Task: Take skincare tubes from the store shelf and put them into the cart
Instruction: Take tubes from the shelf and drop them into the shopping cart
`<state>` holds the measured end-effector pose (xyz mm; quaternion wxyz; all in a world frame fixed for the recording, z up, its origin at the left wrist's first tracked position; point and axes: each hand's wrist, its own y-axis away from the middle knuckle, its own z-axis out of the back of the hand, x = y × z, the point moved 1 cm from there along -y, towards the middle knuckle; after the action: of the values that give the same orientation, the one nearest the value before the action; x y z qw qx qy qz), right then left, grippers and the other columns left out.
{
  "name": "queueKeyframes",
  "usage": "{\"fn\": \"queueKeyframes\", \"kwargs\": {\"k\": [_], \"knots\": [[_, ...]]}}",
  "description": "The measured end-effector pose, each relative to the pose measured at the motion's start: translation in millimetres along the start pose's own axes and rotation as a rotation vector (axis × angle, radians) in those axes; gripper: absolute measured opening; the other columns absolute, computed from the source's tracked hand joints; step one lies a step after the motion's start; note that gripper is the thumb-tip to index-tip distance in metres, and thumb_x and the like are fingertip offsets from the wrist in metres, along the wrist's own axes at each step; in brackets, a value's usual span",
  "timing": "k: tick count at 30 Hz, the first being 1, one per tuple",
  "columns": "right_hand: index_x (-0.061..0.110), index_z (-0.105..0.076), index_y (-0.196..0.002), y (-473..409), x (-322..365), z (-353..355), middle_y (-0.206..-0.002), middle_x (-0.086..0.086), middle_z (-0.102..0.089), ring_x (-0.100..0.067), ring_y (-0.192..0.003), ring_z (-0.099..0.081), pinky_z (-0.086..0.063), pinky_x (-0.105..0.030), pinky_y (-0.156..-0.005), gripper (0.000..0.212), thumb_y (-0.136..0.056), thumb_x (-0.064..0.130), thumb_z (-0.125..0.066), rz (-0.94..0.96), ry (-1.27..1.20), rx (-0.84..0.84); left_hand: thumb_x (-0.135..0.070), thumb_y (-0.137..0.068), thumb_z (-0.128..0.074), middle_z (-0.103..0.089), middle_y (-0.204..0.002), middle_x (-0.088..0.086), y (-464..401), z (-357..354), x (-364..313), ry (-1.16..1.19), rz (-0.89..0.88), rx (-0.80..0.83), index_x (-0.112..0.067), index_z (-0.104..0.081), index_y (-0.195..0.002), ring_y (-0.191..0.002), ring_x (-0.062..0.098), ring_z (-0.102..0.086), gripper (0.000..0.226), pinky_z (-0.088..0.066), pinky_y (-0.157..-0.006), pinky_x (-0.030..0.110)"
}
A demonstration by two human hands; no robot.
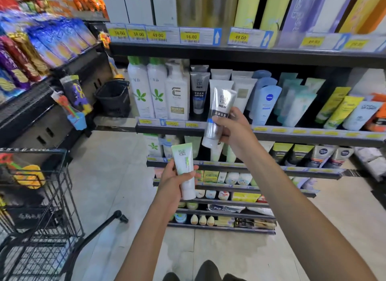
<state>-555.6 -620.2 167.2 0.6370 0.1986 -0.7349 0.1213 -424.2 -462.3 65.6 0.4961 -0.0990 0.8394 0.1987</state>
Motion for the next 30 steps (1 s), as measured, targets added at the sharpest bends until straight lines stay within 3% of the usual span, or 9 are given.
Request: {"fn": "queueKeyframes", "kwargs": {"k": [5,7,13,18,23,30], "knots": [[0.015,-0.063,-0.121,-27,27,-12,-0.114,-0.008,-0.075,-0.028,-0.106,-0.073,-0.061,-0.049,-0.091,0.041,-0.085,0.005,-0.079,0.013,0.090,0.043,0.013,-0.088,-0.064,-0.072,-0.116,0.021,-15,7,-4,0.018,-0.009,-0.018,-0.014,-0.054,-0.134,-0.095,0.031,-0.072,0.054,-0.059,-0.077,0.037],[0.015,-0.065,-0.115,-36,33,-16,-0.116,-0.013,-0.074,-0.032,-0.109,-0.071,-0.060,-0.050,-0.093,0.034,-0.086,0.006,-0.080,0.014,0.133,0.055,0.013,-0.088,-0.064,-0.074,-0.110,0.018,-20,8,-5,0.012,-0.018,-0.009,-0.014,-0.054,-0.134,-0.093,0.031,-0.072,0.054,-0.060,-0.079,0.038],[0.009,-0.068,-0.102,-58,50,-24,-0.099,-0.012,-0.071,-0.029,-0.092,-0.068,-0.061,-0.043,-0.083,0.012,-0.092,0.006,-0.072,0.022,0.212,0.102,0.011,-0.088,-0.065,-0.073,-0.115,0.019,-29,10,-9,0.012,-0.043,-0.005,-0.017,-0.054,-0.135,-0.095,0.030,-0.073,0.056,-0.057,-0.079,0.038],[0.017,-0.068,-0.101,-67,65,-27,-0.098,-0.004,-0.075,-0.023,-0.090,-0.074,-0.063,-0.041,-0.084,0.022,-0.086,0.005,-0.080,0.152,0.387,0.100,0.011,-0.088,-0.065,-0.072,-0.117,0.021,-35,12,-9,0.018,-0.054,-0.005,-0.016,-0.053,-0.136,-0.095,0.032,-0.073,0.057,-0.058,-0.079,0.041],[0.032,-0.063,-0.102,-71,80,-31,-0.095,0.010,-0.073,-0.001,-0.085,-0.070,-0.052,-0.019,-0.068,0.033,-0.084,0.012,-0.082,0.312,0.690,0.113,0.009,-0.088,-0.067,-0.073,-0.117,0.018,-37,15,-7,0.012,-0.045,-0.002,-0.019,-0.052,-0.137,-0.099,0.033,-0.072,0.058,-0.057,-0.079,0.042],[0.027,-0.058,-0.113,-84,86,-31,-0.092,-0.002,-0.074,-0.021,-0.084,-0.071,-0.058,-0.040,-0.073,0.045,-0.079,0.019,-0.088,0.394,0.962,0.190,0.011,-0.088,-0.065,-0.075,-0.113,0.016,-38,16,-7,0.025,-0.035,-0.010,-0.018,-0.053,-0.135,-0.097,0.030,-0.074,0.057,-0.057,-0.079,0.040]]}}
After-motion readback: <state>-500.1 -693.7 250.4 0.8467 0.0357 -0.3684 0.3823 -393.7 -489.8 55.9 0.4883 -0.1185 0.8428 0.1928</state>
